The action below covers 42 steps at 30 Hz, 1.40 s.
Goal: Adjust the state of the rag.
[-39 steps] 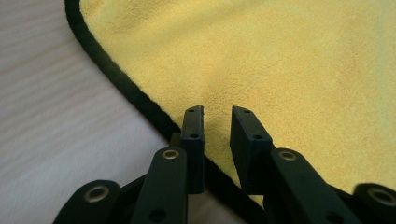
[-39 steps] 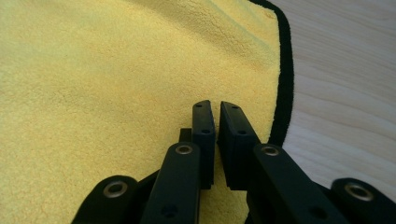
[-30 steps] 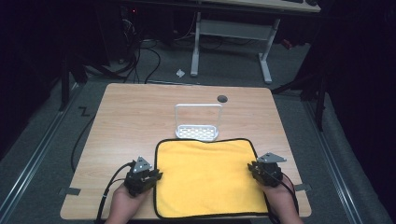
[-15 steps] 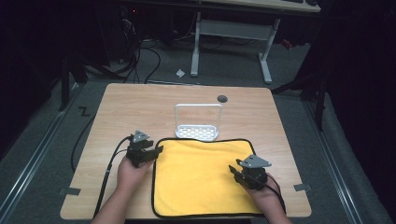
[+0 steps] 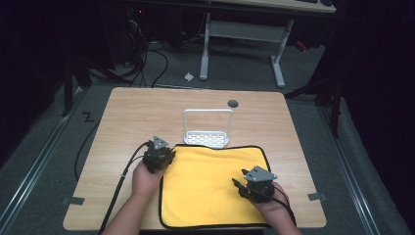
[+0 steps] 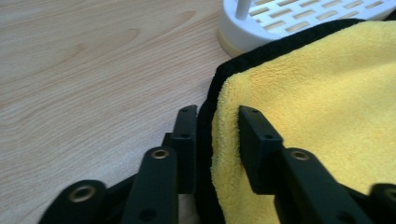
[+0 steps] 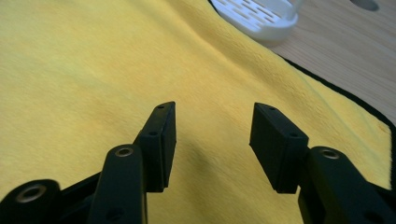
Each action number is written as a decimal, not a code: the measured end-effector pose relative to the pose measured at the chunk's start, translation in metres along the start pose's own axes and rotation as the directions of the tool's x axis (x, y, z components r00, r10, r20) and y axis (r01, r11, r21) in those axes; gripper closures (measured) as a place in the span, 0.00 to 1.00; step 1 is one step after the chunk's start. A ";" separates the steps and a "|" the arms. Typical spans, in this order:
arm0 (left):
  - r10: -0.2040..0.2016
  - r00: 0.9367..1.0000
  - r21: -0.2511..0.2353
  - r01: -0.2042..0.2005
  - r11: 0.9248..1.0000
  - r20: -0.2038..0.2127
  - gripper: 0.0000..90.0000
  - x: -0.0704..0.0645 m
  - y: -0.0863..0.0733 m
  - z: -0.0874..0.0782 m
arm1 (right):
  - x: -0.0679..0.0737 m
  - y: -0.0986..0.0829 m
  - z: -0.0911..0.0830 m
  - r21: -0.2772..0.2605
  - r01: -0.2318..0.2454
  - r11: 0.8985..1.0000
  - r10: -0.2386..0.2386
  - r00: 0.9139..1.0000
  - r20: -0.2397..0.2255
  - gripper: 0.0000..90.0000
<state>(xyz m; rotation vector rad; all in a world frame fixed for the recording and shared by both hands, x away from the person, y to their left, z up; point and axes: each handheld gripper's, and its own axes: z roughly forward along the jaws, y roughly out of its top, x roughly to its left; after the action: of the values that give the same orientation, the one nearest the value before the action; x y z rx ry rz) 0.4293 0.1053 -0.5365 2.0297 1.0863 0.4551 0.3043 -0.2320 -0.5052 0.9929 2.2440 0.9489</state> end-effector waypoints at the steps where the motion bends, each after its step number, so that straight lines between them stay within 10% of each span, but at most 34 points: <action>1: -0.010 1.000 -0.003 0.010 1.000 0.020 0.83 0.002 -0.001 0.000 | 0.004 0.002 0.000 -0.008 -0.005 1.000 0.005 1.000 -0.009 0.55; 6: -0.130 0.982 -0.001 0.131 0.991 0.138 0.89 0.017 -0.003 -0.001 | 0.027 0.015 0.003 -0.037 0.000 0.999 -0.002 0.999 -0.053 0.54; 22: -0.149 0.977 -0.024 0.155 0.988 0.154 0.88 0.019 -0.006 -0.005 | 0.106 0.049 0.029 -0.038 0.102 0.994 -0.108 0.969 -0.222 0.55; 42: -0.158 0.974 -0.024 0.164 0.986 0.164 0.87 0.020 -0.006 -0.005 | 0.193 0.057 0.059 -0.008 0.205 0.979 -0.191 0.893 -0.407 0.50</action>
<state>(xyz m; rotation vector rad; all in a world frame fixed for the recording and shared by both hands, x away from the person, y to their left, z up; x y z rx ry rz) 0.4343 0.1262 -0.5394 1.8921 1.1230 0.2212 0.2516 -0.0309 -0.5299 0.5998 2.6498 1.1067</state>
